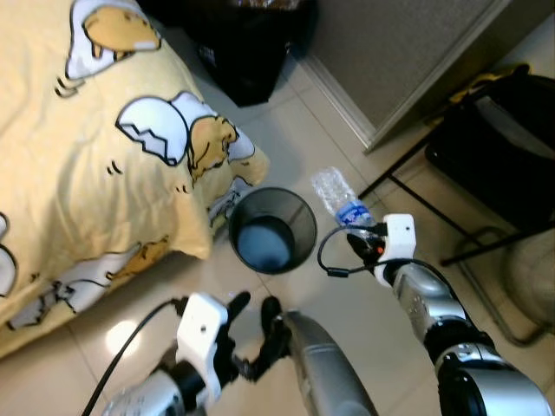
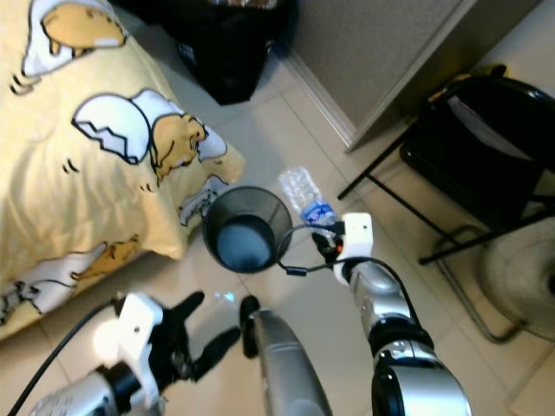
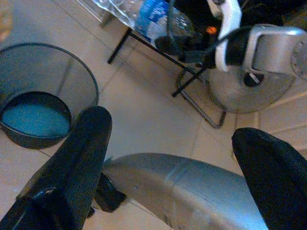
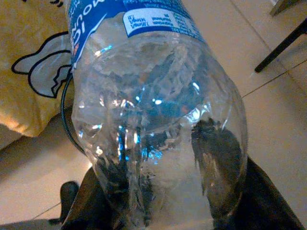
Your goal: Clean up the room
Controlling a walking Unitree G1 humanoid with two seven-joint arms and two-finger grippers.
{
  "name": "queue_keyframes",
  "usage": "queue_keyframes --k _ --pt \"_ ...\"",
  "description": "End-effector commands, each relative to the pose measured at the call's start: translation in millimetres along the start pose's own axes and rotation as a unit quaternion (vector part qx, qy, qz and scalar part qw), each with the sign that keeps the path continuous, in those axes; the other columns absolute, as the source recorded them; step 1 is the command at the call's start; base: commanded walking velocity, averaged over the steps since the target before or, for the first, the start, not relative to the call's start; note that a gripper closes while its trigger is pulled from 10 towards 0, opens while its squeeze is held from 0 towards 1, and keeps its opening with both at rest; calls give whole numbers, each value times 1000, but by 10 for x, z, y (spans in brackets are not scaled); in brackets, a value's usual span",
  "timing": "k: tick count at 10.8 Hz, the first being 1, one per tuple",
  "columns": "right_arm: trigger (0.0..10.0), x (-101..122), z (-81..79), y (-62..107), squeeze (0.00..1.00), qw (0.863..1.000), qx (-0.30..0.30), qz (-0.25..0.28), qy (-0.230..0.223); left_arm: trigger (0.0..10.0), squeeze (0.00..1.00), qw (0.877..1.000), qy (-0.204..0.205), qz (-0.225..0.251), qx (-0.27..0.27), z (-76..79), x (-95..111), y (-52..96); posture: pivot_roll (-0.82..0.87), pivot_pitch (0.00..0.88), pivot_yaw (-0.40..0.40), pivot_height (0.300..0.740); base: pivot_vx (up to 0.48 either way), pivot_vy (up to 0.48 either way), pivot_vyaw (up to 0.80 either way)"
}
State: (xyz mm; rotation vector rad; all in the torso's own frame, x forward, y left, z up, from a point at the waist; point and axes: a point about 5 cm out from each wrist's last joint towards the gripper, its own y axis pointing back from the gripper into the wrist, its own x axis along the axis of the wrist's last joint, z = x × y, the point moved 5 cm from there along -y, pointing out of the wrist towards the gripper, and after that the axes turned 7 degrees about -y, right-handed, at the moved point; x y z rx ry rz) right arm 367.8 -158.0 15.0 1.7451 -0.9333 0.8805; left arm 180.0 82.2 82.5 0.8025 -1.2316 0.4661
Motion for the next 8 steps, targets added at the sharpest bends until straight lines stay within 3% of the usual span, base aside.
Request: queue_keyframes --k 1,2,4,6,8 --pt "10000 -67 45 32 0 1000 -2 -9 -7 10000 0 1000 4 -7 -18 146 -12 20 -162 515 -205 740 0 0 0" --pt "10000 -32 9 8 0 1000 2 -8 -4 10000 0 1000 6 -6 -23 254 12 41 -166 538 -222 740 0 0 0" --pt "10000 52 -67 -36 0 1000 14 -1 -24 10000 0 1000 -26 -5 -16 311 71 52 -174 564 -244 740 0 0 0" --pt "10000 84 -82 -45 0 999 13 5 -37 10000 0 998 -55 26 11 178 301 -42 -157 537 -222 740 0 0 0" --pt "10000 130 -40 -31 0 999 -13 28 -24 10000 0 997 -72 25 26 -6 268 -176 -132 420 -145 740 0 0 0"
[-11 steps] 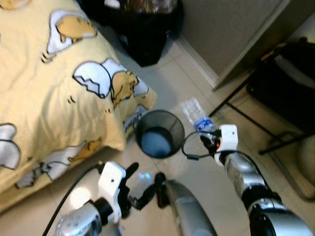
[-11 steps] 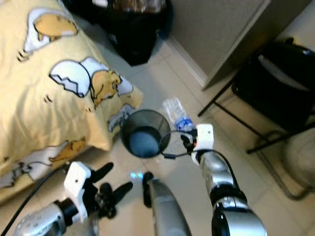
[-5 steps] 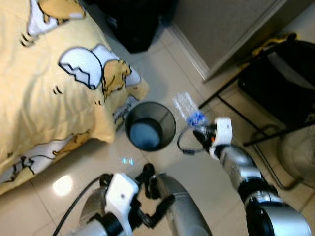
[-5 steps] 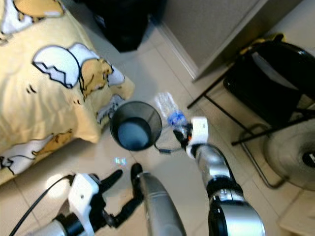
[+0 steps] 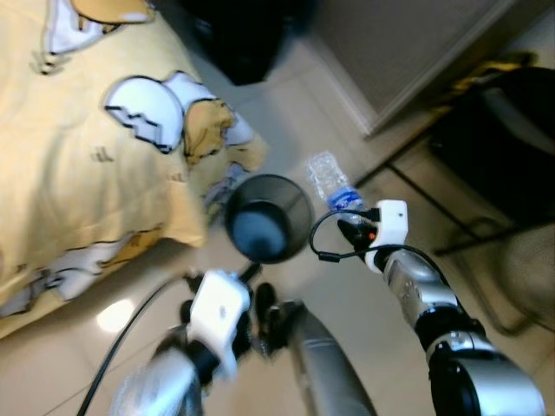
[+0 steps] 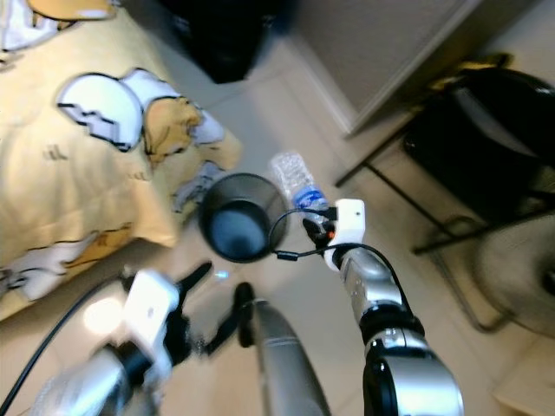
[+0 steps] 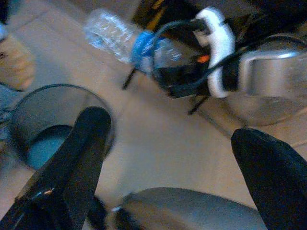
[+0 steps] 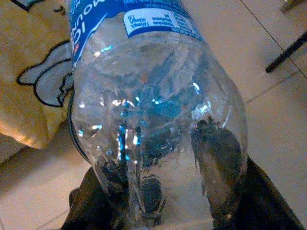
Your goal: Clean up the room
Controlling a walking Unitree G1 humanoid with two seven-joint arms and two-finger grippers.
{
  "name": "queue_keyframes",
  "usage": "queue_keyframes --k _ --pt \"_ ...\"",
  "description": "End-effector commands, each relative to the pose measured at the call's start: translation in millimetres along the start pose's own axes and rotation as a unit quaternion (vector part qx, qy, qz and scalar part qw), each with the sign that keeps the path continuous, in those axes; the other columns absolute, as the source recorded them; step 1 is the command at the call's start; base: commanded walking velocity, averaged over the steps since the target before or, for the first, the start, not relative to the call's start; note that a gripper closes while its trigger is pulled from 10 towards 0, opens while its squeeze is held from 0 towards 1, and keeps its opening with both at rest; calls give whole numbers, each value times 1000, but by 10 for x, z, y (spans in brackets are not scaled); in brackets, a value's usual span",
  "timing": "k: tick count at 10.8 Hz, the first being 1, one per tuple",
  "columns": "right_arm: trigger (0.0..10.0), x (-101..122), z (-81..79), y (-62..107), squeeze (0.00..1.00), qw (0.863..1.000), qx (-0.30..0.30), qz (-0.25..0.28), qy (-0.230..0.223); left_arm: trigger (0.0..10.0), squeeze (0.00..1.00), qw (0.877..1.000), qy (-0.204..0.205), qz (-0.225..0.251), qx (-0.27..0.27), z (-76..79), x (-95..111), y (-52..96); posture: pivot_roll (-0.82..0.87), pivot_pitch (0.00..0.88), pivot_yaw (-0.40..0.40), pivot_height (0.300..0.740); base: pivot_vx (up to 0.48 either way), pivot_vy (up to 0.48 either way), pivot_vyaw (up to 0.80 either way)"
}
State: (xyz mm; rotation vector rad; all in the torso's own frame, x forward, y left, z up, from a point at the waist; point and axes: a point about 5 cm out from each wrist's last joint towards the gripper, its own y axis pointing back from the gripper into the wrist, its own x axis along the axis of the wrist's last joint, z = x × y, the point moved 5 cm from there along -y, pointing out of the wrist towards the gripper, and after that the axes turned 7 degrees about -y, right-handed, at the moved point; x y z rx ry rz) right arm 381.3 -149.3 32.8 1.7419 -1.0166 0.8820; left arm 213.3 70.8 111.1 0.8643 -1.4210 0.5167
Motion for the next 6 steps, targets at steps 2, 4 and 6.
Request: queue_keyframes --k 2,4,6 --pt "10000 9 79 74 0 999 -20 32 -6 10000 0 1000 14 5 18 -188 -73 -208 -130 241 -69 740 0 0 0" --pt "10000 96 125 181 0 997 -28 69 -5 10000 0 999 13 38 -9 -257 17 -486 -167 114 -3 740 0 -480 0" --pt "10000 91 362 280 0 994 -72 82 -7 10000 0 997 -6 58 -52 -352 93 -753 -212 29 81 740 0 -480 0"
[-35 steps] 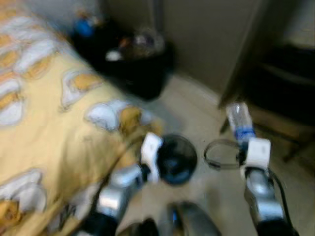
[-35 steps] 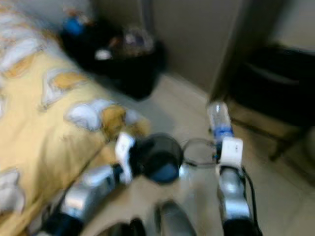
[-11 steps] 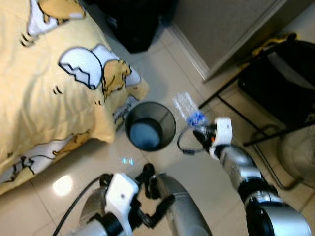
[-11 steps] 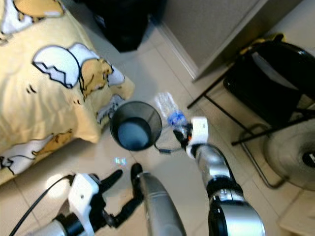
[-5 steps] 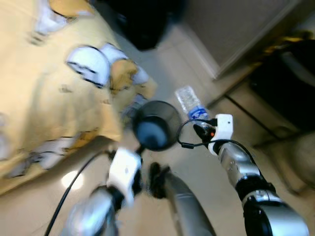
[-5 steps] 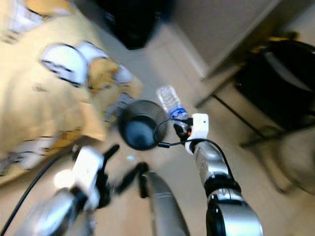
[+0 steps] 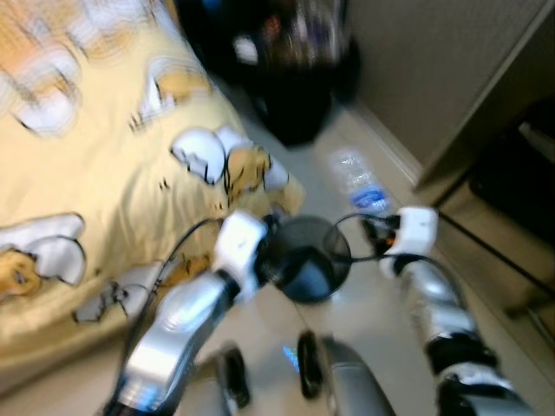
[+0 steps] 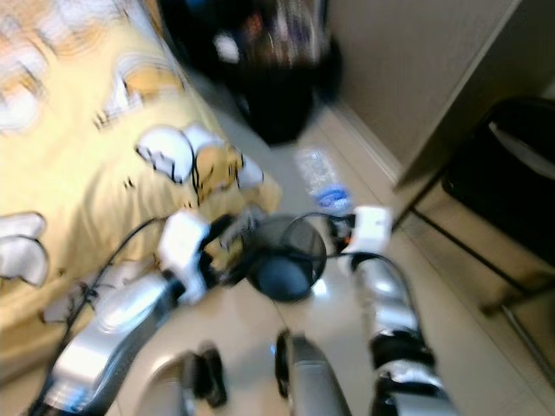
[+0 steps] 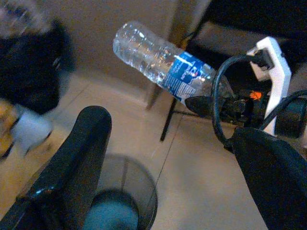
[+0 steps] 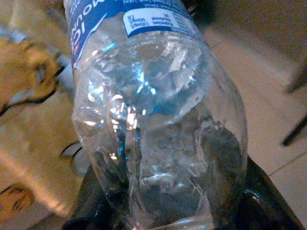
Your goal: Clean up the room
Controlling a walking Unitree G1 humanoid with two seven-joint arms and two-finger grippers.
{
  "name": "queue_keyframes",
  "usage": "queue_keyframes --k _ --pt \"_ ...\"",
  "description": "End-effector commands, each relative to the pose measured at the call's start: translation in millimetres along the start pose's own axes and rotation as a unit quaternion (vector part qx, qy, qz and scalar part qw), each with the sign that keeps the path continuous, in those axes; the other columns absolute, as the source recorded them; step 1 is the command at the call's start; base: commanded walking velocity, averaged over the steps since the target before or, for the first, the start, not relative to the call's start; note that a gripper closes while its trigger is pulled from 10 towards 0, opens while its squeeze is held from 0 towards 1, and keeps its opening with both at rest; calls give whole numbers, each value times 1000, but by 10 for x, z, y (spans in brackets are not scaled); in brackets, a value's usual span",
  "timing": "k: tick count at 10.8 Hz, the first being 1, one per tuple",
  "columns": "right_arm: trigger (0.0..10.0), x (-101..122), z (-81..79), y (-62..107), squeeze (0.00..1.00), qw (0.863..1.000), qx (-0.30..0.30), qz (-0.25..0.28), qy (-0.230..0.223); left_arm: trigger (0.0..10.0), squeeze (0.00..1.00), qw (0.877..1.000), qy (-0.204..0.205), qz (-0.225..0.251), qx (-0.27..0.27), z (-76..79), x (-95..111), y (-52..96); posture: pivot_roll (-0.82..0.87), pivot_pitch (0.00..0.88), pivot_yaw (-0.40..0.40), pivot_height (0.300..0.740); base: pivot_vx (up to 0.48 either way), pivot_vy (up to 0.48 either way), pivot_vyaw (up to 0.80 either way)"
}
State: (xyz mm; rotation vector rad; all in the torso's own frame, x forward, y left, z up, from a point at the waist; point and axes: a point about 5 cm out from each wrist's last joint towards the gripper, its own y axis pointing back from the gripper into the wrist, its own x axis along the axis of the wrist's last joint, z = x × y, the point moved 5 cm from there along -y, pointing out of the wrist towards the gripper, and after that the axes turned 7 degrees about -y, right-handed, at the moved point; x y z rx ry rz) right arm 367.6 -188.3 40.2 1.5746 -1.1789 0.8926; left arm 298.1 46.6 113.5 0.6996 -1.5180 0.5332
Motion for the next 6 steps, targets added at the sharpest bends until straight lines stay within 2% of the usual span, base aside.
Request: queue_keyframes --k 1,2,3,6 --pt "10000 1 68 36 0 1000 -15 12 -12 10000 0 1000 2 -8 -12 3 -74 15 -223 26 96 740 0 -480 0" --pt "10000 61 126 54 0 999 -24 24 -14 10000 0 1000 5 -13 -10 -22 -107 -37 -236 25 113 740 0 -480 0" --pt "10000 65 159 66 0 999 -30 21 10 10000 0 1000 1 -22 14 -95 -159 -74 -238 30 116 740 0 0 756" --pt "10000 62 170 90 20 999 -22 20 14 10000 0 998 -15 -39 55 -199 -277 -24 -221 80 90 740 0 0 721"
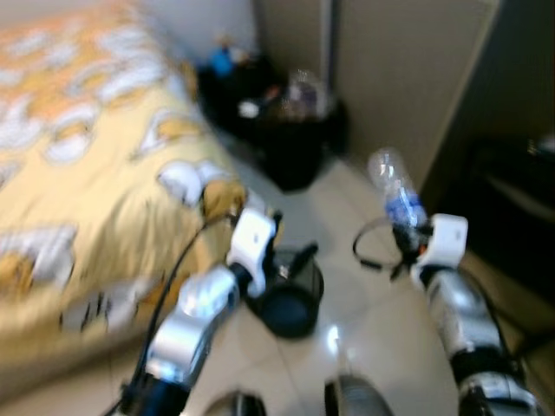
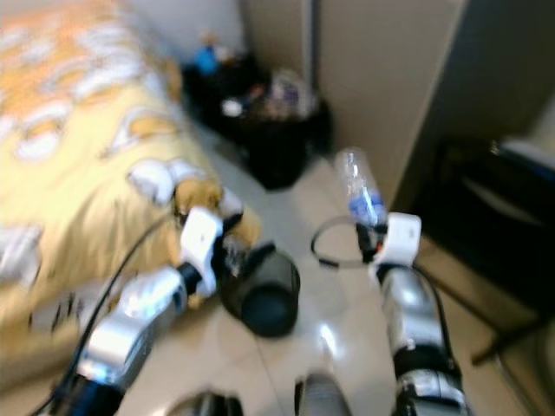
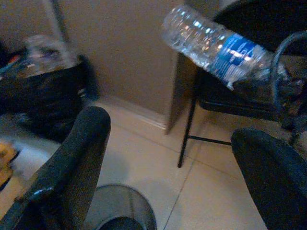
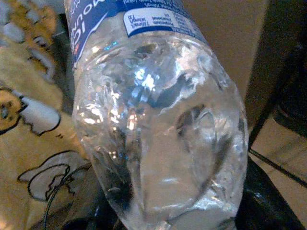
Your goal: Clean up the room
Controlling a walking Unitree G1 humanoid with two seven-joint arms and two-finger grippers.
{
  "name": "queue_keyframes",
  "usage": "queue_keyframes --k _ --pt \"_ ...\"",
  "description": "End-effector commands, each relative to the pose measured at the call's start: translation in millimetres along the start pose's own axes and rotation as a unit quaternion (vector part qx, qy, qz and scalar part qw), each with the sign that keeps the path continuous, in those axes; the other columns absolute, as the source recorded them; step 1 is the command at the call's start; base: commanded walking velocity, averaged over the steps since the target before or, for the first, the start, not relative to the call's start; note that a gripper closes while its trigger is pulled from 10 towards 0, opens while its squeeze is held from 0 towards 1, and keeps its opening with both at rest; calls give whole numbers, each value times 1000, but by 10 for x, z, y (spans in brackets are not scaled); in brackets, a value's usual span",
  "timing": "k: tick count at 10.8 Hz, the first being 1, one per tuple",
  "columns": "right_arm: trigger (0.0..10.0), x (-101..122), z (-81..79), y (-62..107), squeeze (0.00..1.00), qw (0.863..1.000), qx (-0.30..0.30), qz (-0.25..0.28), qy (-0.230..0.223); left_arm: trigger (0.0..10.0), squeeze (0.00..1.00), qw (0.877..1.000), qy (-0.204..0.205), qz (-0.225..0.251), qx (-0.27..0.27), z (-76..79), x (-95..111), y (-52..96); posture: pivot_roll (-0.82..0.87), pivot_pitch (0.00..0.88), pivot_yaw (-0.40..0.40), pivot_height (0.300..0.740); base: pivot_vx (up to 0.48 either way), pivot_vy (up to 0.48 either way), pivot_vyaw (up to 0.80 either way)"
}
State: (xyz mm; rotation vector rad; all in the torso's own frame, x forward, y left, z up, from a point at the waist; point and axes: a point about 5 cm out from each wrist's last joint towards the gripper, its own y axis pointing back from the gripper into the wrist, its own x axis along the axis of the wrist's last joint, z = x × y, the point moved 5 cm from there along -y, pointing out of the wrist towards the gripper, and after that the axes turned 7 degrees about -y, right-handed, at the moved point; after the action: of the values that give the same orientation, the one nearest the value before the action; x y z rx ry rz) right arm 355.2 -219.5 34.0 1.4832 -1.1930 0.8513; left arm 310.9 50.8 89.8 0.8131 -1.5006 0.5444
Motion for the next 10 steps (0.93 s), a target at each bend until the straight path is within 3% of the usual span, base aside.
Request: queue_keyframes --k 1,3,4,5,6,7,9,10 --pt "10000 50 -161 -19 35 999 31 12 6 10000 0 1000 -10 -9 19 -72 -61 85 -206 96 74 740 0 0 706" --pt "10000 4 -216 -44 106 999 41 0 12 10000 0 998 -7 -19 62 -136 -146 191 -180 104 52 740 0 0 688" --pt "10000 -23 -283 -52 122 998 52 -6 18 10000 0 987 38 -37 154 -365 -287 362 -175 105 45 740 0 0 688" --pt "10000 -54 -307 -49 129 998 57 -11 22 10000 0 983 26 -38 177 -404 -328 464 -170 107 39 740 0 0 694" --pt "10000 -88 -329 -59 239 998 60 -17 23 10000 0 983 13 -47 179 -347 -373 515 -151 124 25 740 0 0 656" --pt "10000 -91 -343 -67 247 998 61 -19 27 10000 0 982 5 -48 180 -342 -366 517 -146 132 22 740 0 0 656" --pt "10000 -117 -376 -113 0 997 53 -31 44 10000 0 988 -19 -32 152 -263 -265 501 -128 152 17 740 240 0 347" --pt "10000 -143 -402 -115 0 997 52 -33 45 10000 0 989 -41 -34 135 -239 -246 487 -125 157 19 740 480 0 0"
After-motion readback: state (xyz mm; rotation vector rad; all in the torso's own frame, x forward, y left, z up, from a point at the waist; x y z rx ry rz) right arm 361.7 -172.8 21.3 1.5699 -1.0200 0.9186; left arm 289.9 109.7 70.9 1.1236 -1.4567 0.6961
